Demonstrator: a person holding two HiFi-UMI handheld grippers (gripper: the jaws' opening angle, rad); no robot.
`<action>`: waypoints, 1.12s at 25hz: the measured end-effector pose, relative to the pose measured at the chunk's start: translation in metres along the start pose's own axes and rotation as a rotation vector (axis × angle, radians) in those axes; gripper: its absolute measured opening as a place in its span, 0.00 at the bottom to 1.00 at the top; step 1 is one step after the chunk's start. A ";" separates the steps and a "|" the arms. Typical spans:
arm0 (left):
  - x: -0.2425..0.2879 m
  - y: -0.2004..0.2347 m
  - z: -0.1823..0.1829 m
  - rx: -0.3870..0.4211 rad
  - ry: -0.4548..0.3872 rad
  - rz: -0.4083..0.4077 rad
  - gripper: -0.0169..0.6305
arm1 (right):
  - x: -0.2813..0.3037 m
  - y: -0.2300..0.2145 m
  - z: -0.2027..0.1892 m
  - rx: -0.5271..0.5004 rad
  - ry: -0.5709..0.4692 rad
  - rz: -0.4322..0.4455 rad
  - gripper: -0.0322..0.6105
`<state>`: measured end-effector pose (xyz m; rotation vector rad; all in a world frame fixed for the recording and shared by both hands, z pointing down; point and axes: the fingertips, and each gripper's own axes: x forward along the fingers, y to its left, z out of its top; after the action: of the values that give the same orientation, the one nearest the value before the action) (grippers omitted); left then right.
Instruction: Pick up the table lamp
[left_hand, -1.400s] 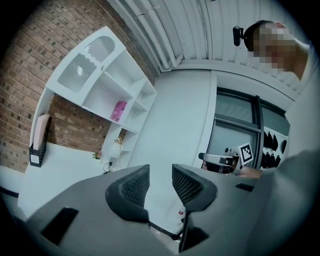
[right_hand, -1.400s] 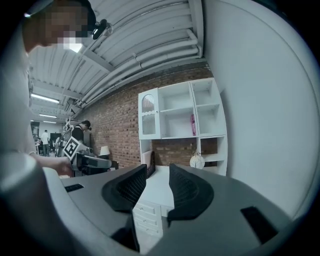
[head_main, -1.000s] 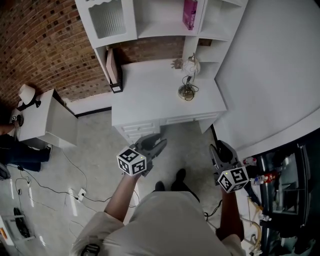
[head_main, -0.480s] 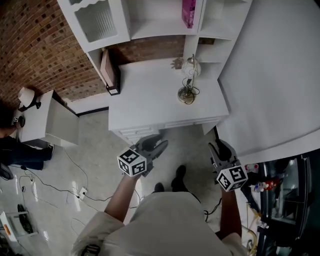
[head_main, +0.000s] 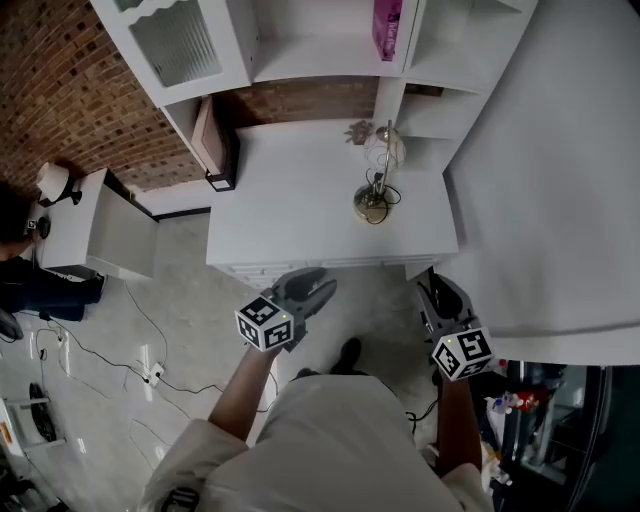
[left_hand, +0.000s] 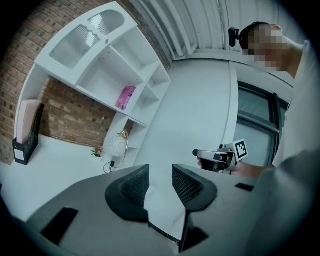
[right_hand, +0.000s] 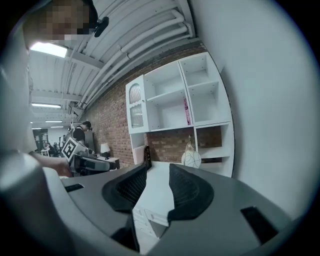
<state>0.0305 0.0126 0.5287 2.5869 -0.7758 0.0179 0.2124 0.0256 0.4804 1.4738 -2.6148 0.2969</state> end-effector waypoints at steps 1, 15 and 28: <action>0.006 0.002 0.001 -0.001 0.002 0.008 0.27 | 0.004 -0.007 0.001 0.001 -0.001 0.010 0.29; 0.066 0.030 0.015 -0.014 -0.001 0.108 0.27 | 0.063 -0.077 0.010 0.022 -0.008 0.120 0.29; 0.098 0.099 0.016 -0.038 0.032 0.096 0.27 | 0.131 -0.097 -0.008 0.050 0.052 0.119 0.29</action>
<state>0.0593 -0.1187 0.5676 2.5058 -0.8795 0.0723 0.2276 -0.1309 0.5254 1.3085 -2.6771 0.4090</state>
